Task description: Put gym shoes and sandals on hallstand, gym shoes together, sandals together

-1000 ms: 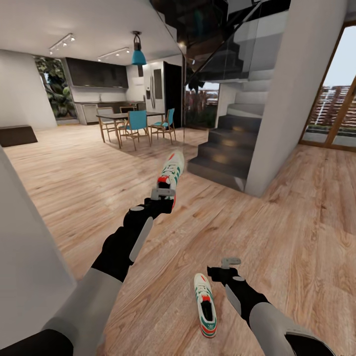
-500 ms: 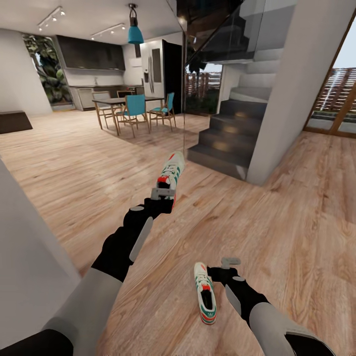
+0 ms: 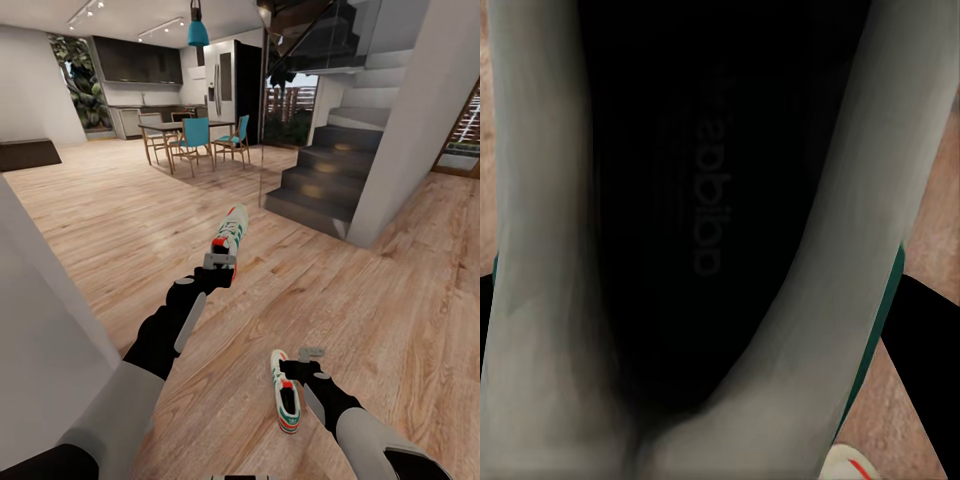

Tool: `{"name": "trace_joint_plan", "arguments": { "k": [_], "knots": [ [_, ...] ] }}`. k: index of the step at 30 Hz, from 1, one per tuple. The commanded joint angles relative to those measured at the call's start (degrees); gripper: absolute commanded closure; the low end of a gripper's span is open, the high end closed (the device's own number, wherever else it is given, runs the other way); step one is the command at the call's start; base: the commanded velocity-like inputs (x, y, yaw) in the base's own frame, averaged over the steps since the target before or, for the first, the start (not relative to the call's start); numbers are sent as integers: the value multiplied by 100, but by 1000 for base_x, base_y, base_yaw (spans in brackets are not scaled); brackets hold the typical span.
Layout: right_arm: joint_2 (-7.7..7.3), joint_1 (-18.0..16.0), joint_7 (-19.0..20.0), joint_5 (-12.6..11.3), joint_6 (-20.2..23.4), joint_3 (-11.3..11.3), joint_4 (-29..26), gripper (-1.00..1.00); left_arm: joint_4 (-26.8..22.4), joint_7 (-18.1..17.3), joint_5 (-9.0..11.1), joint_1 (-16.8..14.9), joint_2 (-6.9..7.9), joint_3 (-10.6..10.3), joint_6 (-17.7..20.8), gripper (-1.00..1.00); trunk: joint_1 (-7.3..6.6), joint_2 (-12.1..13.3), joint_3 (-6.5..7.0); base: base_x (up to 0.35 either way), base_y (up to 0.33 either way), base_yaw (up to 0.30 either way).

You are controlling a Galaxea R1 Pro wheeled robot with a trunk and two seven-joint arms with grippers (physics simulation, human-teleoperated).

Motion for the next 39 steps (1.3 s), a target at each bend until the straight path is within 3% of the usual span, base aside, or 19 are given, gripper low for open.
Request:
{"name": "trace_joint_plan", "arguments": {
  "k": [1,27,39],
  "knots": [
    [5,-2,-7,59,3,-44,-3,-100,-5,49,61,-4,2,-11,20,100,-1,-2,-6,-11,0,31],
    [5,-2,-15,54,3,-38,1,-100,-4,56,54,-4,2,-17,15,100,-1,-2,-8,-53,0,7],
    [5,-2,-16,57,3,-42,-4,-100,-4,56,54,-4,2,-9,15,100,30,-18,-310,0,0,8]
  ]
}}
